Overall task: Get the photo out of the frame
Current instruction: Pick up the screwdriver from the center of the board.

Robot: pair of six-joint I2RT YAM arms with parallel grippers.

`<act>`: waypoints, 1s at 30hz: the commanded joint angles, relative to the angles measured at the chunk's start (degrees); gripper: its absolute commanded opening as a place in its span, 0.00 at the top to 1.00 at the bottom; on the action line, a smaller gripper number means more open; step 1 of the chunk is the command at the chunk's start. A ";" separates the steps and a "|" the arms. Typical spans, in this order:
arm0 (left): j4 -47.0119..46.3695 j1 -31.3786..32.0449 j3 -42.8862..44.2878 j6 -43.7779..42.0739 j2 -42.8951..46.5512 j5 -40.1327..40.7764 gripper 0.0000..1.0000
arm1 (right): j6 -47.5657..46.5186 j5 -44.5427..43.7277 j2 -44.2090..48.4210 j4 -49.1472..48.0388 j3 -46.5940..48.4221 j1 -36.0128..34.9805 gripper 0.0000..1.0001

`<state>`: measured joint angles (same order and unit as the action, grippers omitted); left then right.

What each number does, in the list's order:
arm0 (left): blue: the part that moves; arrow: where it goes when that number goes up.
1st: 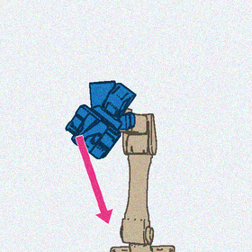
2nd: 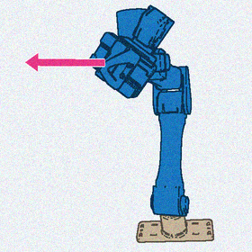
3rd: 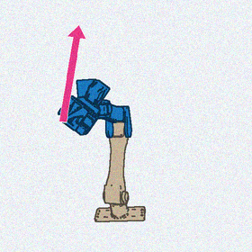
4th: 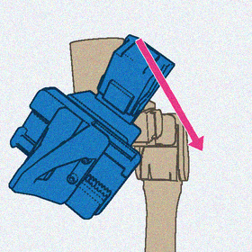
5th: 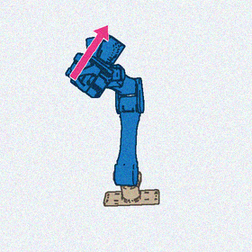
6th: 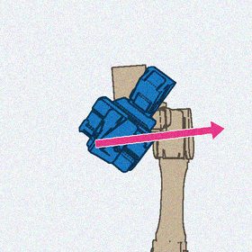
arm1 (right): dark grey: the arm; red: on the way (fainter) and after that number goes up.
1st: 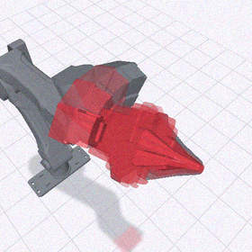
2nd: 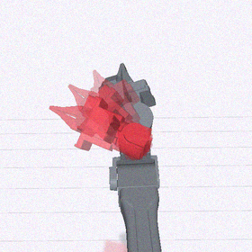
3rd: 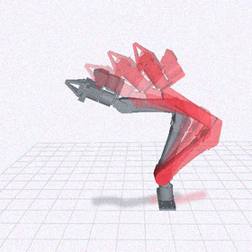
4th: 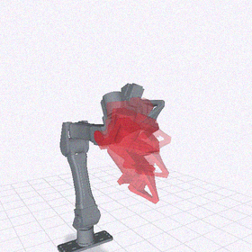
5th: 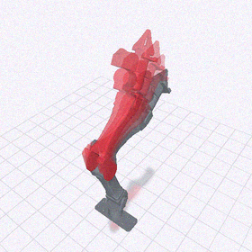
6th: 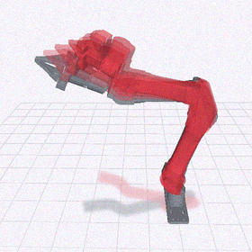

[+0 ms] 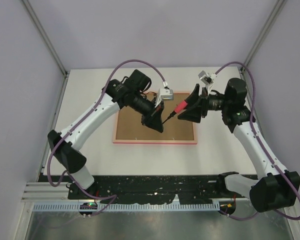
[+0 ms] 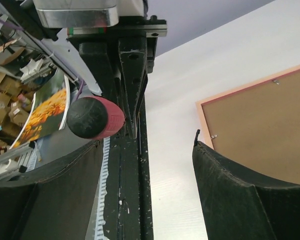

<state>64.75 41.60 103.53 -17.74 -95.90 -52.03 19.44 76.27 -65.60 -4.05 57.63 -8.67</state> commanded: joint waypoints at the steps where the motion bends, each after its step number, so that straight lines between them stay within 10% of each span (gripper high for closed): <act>1: 4.68 0.23 1.42 -4.33 -0.87 -3.34 1.00 | -13.78 2.41 2.76 10.17 1.87 -4.86 0.24; 6: 3.72 0.32 0.19 -3.36 -1.31 -4.66 1.00 | -25.58 -4.63 2.50 19.69 4.51 -12.94 0.25; 23: -0.50 1.99 -2.98 -0.37 0.10 -0.44 1.00 | -24.01 -9.30 -2.07 21.10 7.77 -15.15 0.43; 30: -0.77 2.08 -2.98 -0.02 -0.08 0.26 1.00 | -25.86 -9.91 -1.55 22.95 7.41 -15.33 0.85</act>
<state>66.30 42.78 100.05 -17.76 -97.34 -50.76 -4.54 67.11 -67.66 17.87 63.18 -23.44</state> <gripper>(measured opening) 0.036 0.600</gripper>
